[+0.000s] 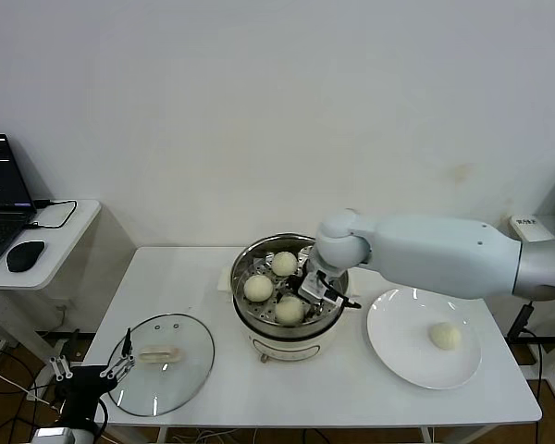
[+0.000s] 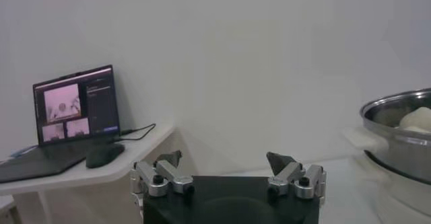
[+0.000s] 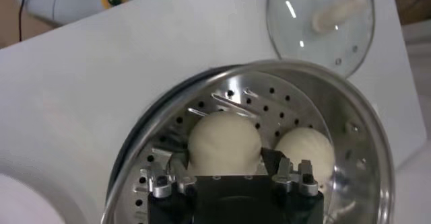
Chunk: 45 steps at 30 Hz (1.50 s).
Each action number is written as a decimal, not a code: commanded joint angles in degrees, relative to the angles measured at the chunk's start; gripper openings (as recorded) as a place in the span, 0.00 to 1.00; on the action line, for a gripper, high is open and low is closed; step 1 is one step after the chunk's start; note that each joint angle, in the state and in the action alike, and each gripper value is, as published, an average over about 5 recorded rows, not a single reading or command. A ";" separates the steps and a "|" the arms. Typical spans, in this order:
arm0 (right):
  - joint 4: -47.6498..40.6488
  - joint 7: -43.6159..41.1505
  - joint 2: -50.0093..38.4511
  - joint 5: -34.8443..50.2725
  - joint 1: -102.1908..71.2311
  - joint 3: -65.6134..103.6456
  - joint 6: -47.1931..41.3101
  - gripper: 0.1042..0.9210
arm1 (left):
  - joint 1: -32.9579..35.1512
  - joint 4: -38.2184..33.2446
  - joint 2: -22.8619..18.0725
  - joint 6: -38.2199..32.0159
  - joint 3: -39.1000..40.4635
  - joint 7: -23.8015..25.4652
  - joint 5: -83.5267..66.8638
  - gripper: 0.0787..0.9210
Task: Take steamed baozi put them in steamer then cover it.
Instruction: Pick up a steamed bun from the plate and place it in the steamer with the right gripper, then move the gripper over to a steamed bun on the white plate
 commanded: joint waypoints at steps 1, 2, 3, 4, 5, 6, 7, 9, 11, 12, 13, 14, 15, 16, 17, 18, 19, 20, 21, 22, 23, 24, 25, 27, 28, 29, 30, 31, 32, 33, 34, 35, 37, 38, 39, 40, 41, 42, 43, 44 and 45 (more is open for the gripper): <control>-0.47 0.31 0.29 -1.11 0.62 0.39 1.95 0.76 | -0.07 -0.05 0.03 -0.01 0.05 0.04 0.03 0.88; -0.54 0.38 0.05 -0.87 0.97 0.83 1.95 0.79 | -0.09 -0.05 0.06 -0.01 0.04 0.05 0.02 0.88; -0.61 0.45 -0.29 -0.48 1.37 1.41 1.84 0.81 | -0.12 -0.04 0.12 -0.01 0.02 0.05 0.00 0.88; -0.73 0.51 -0.71 0.07 1.77 2.10 1.66 0.84 | -0.17 -0.02 0.21 -0.01 0.00 0.06 -0.02 0.88; -0.87 0.56 -1.19 0.63 2.13 2.90 1.44 0.86 | -0.21 0.01 0.31 -0.01 -0.04 0.07 -0.05 0.88; -1.07 0.65 -1.81 1.26 2.47 3.84 1.03 0.87 | -0.26 0.06 0.42 0.00 -0.08 0.08 -0.08 0.88; -1.29 0.76 -2.47 1.85 2.75 4.78 0.47 0.87 | -0.31 0.12 0.55 -0.01 -0.12 0.08 -0.11 0.88; -1.69 0.90 -4.06 2.80 3.08 6.61 -1.39 0.88 | -0.40 0.22 0.79 0.00 -0.18 0.10 -0.15 0.88; -1.72 0.84 -6.30 3.92 3.23 8.51 -5.23 0.88 | -0.46 0.29 1.01 0.00 -0.21 0.12 -0.17 0.88; -1.47 0.60 -7.68 4.82 3.26 9.42 -7.85 0.88 | -0.51 0.33 1.12 0.00 -0.20 0.13 -0.18 0.88; -1.10 0.35 -9.12 5.86 3.26 10.31 -10.74 0.88 | -0.56 0.35 1.24 0.00 -0.18 0.13 -0.18 0.88; -0.53 0.08 -10.70 6.96 3.19 10.96 -13.85 0.88 | -0.60 0.37 1.35 0.00 -0.15 0.14 -0.19 0.88; 0.21 -0.24 -12.49 8.08 3.04 11.53 -17.05 0.88 | -0.65 0.37 1.48 0.00 -0.11 0.15 -0.20 0.88; 1.02 -0.57 -14.58 9.06 2.73 12.19 -20.12 0.88 | -0.71 0.37 1.62 0.01 -0.08 0.16 -0.23 0.88; 1.75 -0.84 -16.53 9.62 2.31 12.74 -22.47 0.88 | -0.76 0.35 1.75 0.01 -0.05 0.17 -0.26 0.88; 2.59 -1.21 -18.91 9.87 1.71 13.29 -24.46 0.88 | -0.83 0.34 1.91 0.02 -0.02 0.18 -0.33 0.88; 3.30 -1.57 -21.14 9.85 1.00 13.78 -25.74 0.88 | -0.93 0.33 2.09 0.04 0.00 0.19 -0.42 0.88; 3.91 -1.88 -23.44 9.30 0.07 14.19 -26.24 0.88 | -1.03 0.32 2.26 0.07 0.03 0.20 -0.50 0.88; 4.43 -2.14 -25.61 8.53 -0.96 14.46 -26.44 0.88 | -1.13 0.32 2.44 0.09 0.08 0.21 -0.57 0.88; 4.91 -2.33 -27.67 7.76 -1.90 14.65 -26.57 0.88 | -1.22 0.32 2.61 0.11 0.16 0.21 -0.64 0.88; 5.24 -2.49 -29.52 6.74 -2.93 14.78 -26.45 0.88 | -1.28 0.32 2.75 0.12 0.28 0.22 -0.66 0.88; 5.51 -2.66 -31.43 5.46 -4.34 15.20 -26.17 0.88 | -1.32 0.33 2.86 0.12 0.42 0.22 -0.66 0.88; 5.67 -2.81 -32.84 4.27 -5.82 15.82 -25.81 0.88 | -1.36 0.36 2.95 0.12 0.58 0.23 -0.64 0.88; 5.80 -3.09 -35.68 1.58 -10.04 19.06 -24.95 0.88 | -1.45 0.45 3.02 0.12 0.94 0.23 -0.59 0.88; 5.78 -3.25 -36.90 0.34 -13.01 21.61 -24.44 0.88 | -1.51 0.53 3.00 0.12 1.10 0.23 -0.54 0.88; 5.74 -3.40 -37.91 -0.71 -15.91 24.28 -24.03 0.88 | -1.56 0.63 2.99 0.12 1.27 0.23 -0.48 0.88; 5.65 -3.57 -38.89 -1.81 -19.24 27.20 -23.54 0.88 | -1.61 0.76 2.98 0.12 1.44 0.23 -0.41 0.88; 5.55 -3.73 -39.64 -2.77 -22.49 29.60 -23.10 0.88 | -1.65 0.88 2.97 0.12 1.59 0.23 -0.34 0.88; 5.34 -3.91 -40.31 -3.91 -25.90 32.11 -22.54 0.88 | -1.67 1.00 2.98 0.12 1.71 0.23 -0.27 0.88; 5.07 -4.03 -40.77 -4.98 -28.83 34.43 -22.06 0.88 | -1.68 1.09 2.99 0.12 1.83 0.23 -0.21 0.88; 4.63 -4.17 -41.11 -6.20 -31.92 36.95 -21.48 0.88 | -1.69 1.16 2.98 0.12 1.92 0.23 -0.15 0.88; 4.09 -4.28 -41.27 -7.28 -34.67 39.46 -20.96 0.88 | -1.68 1.21 2.96 0.12 1.98 0.23 -0.11 0.88; 2.49 -4.46 -41.21 -9.11 -39.31 44.12 -20.04 0.88 | -1.61 1.29 2.90 0.12 2.09 0.23 0.00 0.88; 1.45 -4.51 -40.98 -9.93 -41.24 45.87 -19.63 0.88 | -1.53 1.33 2.86 0.12 2.12 0.23 0.06 0.88; 0.28 -4.51 -40.57 -10.66 -42.95 47.28 -19.24 0.88 | -1.43 1.36 2.82 0.11 2.13 0.23 0.10 0.88; -0.90 -4.51 -40.08 -11.29 -44.33 48.36 -18.89 0.88 | -1.32 1.39 2.79 0.10 2.12 0.23 0.13 0.88; -2.13 -4.53 -39.50 -11.87 -45.60 49.37 -18.52 0.88 | -1.19 1.40 2.76 0.09 2.08 0.23 0.15 0.88; -3.18 -4.57 -38.91 -12.34 -46.70 50.19 -18.16 0.88 | -1.07 1.41 2.74 0.08 2.02 0.23 0.17 0.88; -4.20 -4.61 -38.26 -12.74 -47.73 51.00 -17.86 0.88 | -0.95 1.42 2.73 0.07 1.94 0.23 0.17 0.88; -4.98 -4.62 -37.69 -12.99 -48.47 51.53 -17.71 0.88 | -0.84 1.42 2.73 0.07 1.82 0.22 0.17 0.88; -5.72 -4.61 -37.07 -13.21 -49.17 51.90 -17.61 0.88 | -0.73 1.42 2.74 0.07 1.68 0.22 0.18 0.88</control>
